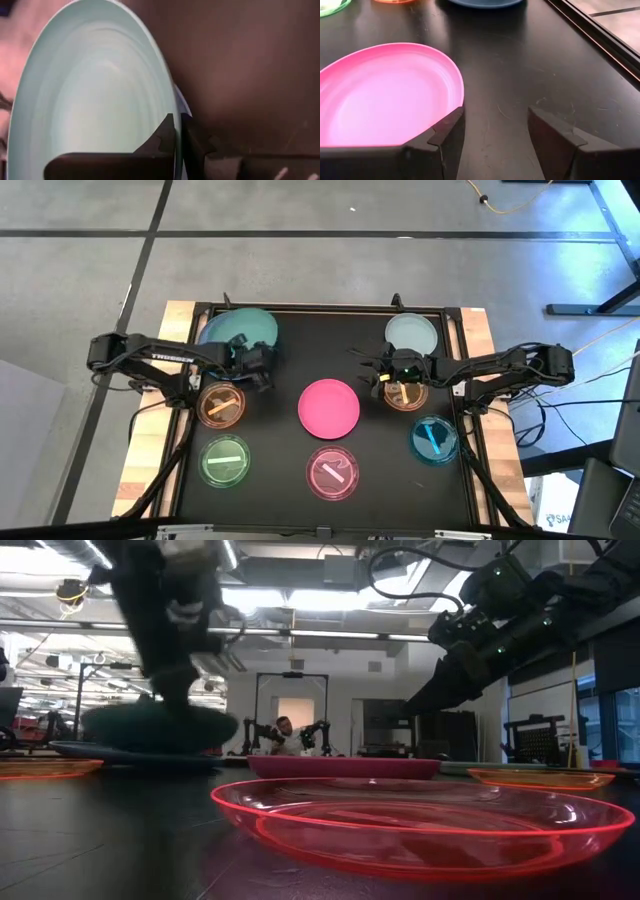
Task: Stack plastic plates
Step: Stack the green plate on the blue plate
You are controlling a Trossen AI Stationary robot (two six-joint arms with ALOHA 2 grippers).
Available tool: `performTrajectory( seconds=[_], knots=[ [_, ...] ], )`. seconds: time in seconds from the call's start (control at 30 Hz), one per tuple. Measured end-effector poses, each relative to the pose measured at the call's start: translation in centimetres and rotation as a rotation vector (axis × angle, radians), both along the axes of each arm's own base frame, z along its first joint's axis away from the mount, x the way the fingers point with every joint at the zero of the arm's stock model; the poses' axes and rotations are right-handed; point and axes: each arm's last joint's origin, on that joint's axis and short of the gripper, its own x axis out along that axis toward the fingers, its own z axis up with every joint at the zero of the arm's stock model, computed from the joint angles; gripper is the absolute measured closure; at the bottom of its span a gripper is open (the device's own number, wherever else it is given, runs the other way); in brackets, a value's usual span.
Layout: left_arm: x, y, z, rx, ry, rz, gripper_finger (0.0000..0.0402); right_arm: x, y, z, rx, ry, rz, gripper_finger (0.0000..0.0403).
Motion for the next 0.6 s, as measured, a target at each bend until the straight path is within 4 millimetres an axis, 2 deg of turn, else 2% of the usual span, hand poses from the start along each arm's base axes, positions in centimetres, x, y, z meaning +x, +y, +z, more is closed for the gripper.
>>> performTrajectory(
  seconds=[0.13, 0.23, 0.43, 0.6],
  knots=[
    [-1.2, -0.1, -3.1, -0.033, 0.056, 0.016, 0.0394, 0.0, 0.0, 0.1, -0.005, -0.007, 0.003, 0.0198],
    [-1.0, 0.0, -4.4, -0.017, 0.032, 0.004, 0.0394, 0.1, 0.0, 0.2, -0.02, -0.015, 0.011, 0.0198],
    [0.5, 0.1, -5.1, -0.034, -0.083, -0.059, 0.0376, 0.1, 0.2, 0.2, -0.003, -0.023, 0.036, 0.0198],
    [1.6, -0.2, -4.2, -0.145, -0.158, -0.124, 0.0309, 0.2, 0.8, 0.1, -0.01, -0.014, 0.076, 0.0198]
  ],
)
